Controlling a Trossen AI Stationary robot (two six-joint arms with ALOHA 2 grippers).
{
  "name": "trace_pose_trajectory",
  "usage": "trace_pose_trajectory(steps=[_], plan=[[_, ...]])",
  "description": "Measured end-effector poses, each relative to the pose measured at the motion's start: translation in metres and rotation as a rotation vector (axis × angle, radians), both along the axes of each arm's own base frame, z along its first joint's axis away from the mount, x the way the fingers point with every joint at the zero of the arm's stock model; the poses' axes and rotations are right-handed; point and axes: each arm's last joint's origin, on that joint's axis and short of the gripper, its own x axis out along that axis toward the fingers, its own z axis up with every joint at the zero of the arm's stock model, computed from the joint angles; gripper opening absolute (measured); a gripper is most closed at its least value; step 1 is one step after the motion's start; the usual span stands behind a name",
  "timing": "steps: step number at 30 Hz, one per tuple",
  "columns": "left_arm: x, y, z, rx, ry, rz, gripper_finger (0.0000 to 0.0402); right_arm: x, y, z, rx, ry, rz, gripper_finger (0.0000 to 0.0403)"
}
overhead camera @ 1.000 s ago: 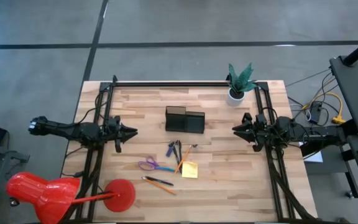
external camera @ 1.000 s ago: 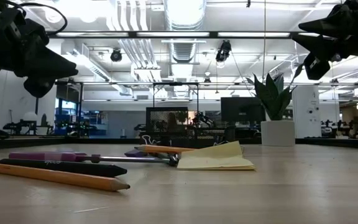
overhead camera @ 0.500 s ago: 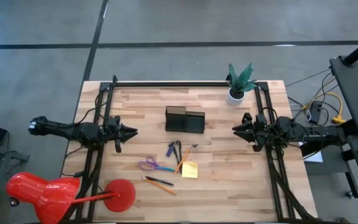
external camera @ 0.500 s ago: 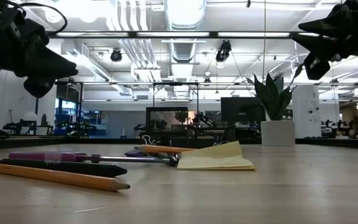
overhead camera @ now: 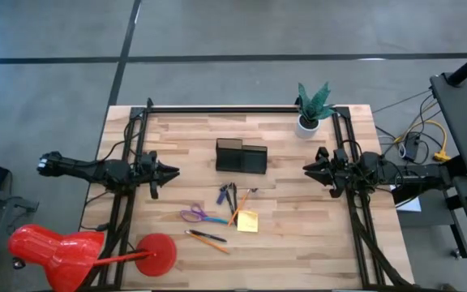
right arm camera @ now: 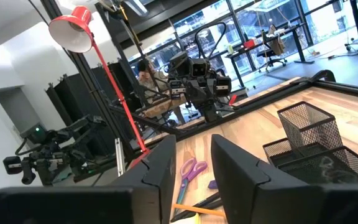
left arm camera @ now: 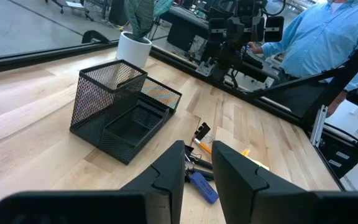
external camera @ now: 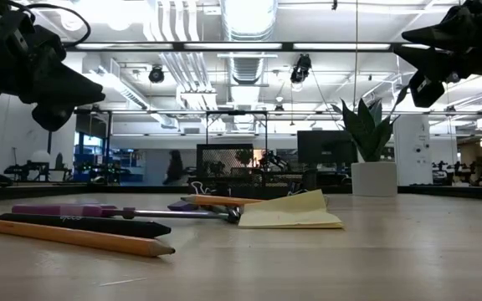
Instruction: Pick and place office supplies into organizer
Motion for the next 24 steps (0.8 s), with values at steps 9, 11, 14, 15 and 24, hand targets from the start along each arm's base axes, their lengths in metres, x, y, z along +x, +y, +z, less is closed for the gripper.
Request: trace_pose_trajectory(steps=[9, 11, 14, 15, 24], plan=[[0.0000, 0.0000, 0.0001, 0.000, 0.000, 0.000, 0.0066, 0.0000, 0.0000, 0.0000, 0.000, 0.000, 0.000, 0.0088], [0.0000, 0.0000, 0.0000, 0.000, 0.000, 0.000, 0.0066, 0.0000, 0.0000, 0.0000, 0.000, 0.000, 0.000, 0.0090], [0.0000, 0.0000, 0.0001, 0.000, 0.000, -0.001, 0.0066, 0.0000, 0.0000, 0.0000, 0.000, 0.000, 0.000, 0.0091], [0.0000, 0.0000, 0.0001, 0.000, 0.000, 0.000, 0.0066, 0.0000, 0.0000, 0.0000, 0.000, 0.000, 0.000, 0.0091], [0.0000, 0.0000, 0.0001, 0.000, 0.000, -0.001, 0.0066, 0.0000, 0.0000, 0.0000, 0.000, 0.000, 0.000, 0.0081]])
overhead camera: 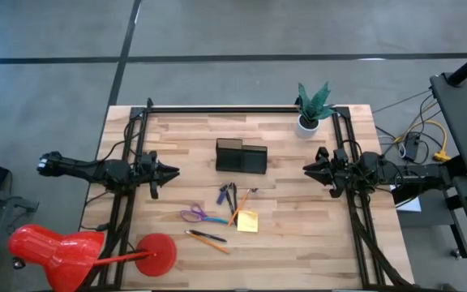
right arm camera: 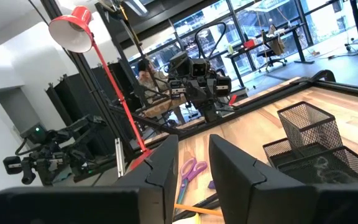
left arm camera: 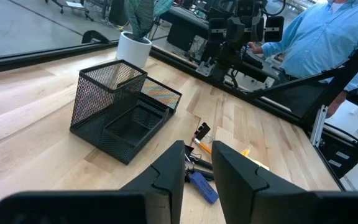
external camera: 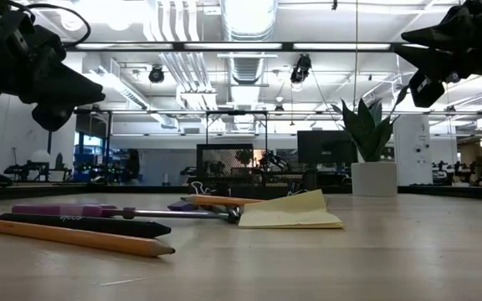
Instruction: Pick and place office supplies into organizer
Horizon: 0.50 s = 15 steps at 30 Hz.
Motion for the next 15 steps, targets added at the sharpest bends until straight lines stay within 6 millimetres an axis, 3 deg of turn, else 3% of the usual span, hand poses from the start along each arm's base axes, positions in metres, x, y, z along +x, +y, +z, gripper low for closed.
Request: trace_pose_trajectory(steps=[15], plan=[[0.0000, 0.0000, 0.0000, 0.000, 0.000, 0.001, 0.0066, 0.0000, 0.0000, 0.0000, 0.000, 0.000, 0.000, 0.0083]])
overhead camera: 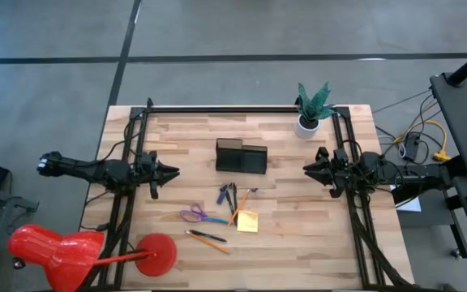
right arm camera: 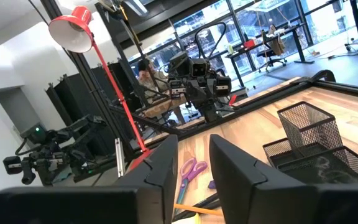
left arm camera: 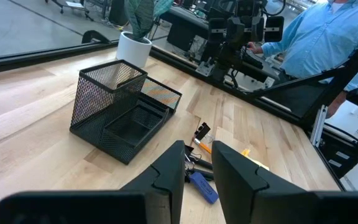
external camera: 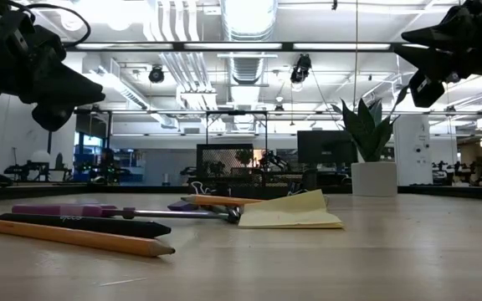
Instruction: Pick and place office supplies into organizer
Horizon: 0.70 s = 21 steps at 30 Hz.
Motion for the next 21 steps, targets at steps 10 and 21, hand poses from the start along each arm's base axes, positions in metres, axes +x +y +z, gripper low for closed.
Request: trace_pose_trajectory(steps=[10, 21], plan=[[0.0000, 0.0000, 0.0000, 0.000, 0.000, 0.000, 0.0066, 0.0000, 0.0000, 0.0000, 0.000, 0.000, 0.000, 0.0079], [0.0000, 0.0000, 0.0001, 0.000, 0.000, 0.000, 0.0066, 0.0000, 0.0000, 0.0000, 0.000, 0.000, 0.000, 0.0080]])
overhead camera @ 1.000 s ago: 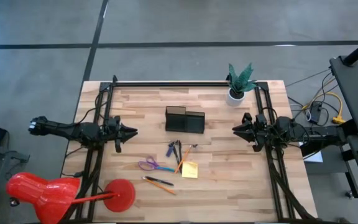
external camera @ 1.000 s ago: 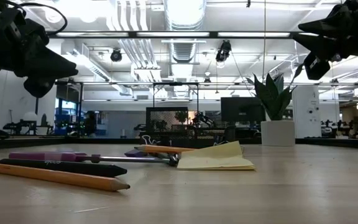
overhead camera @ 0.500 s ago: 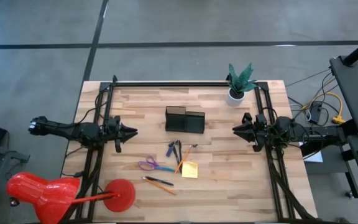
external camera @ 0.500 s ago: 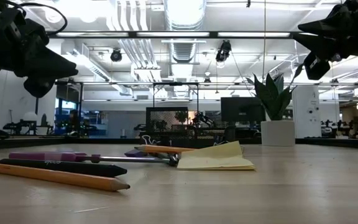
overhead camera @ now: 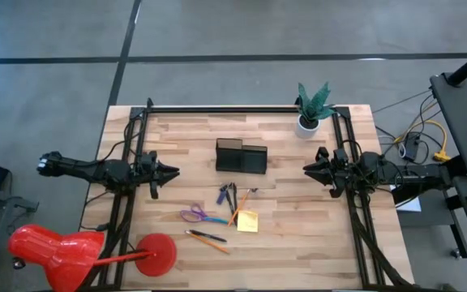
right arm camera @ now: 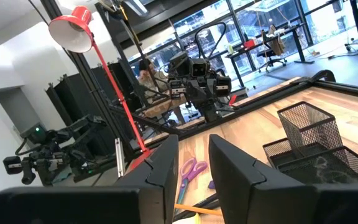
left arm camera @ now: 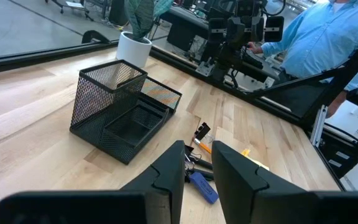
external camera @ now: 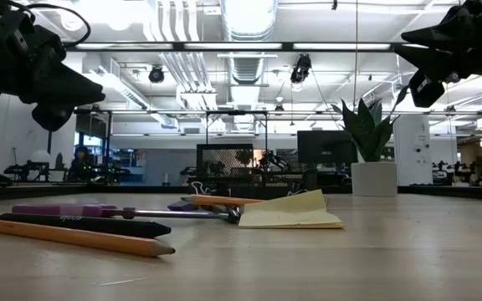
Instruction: Pick and place office supplies into organizer
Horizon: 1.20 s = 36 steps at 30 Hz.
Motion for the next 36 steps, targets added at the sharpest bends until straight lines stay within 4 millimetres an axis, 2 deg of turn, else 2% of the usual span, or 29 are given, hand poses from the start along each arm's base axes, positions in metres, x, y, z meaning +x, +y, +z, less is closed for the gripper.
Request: trace_pose_trajectory(steps=[36], plan=[[0.0000, 0.0000, -0.0001, 0.000, 0.000, 0.000, 0.0066, 0.0000, 0.0000, 0.0000, 0.000, 0.000, 0.000, 0.0073]])
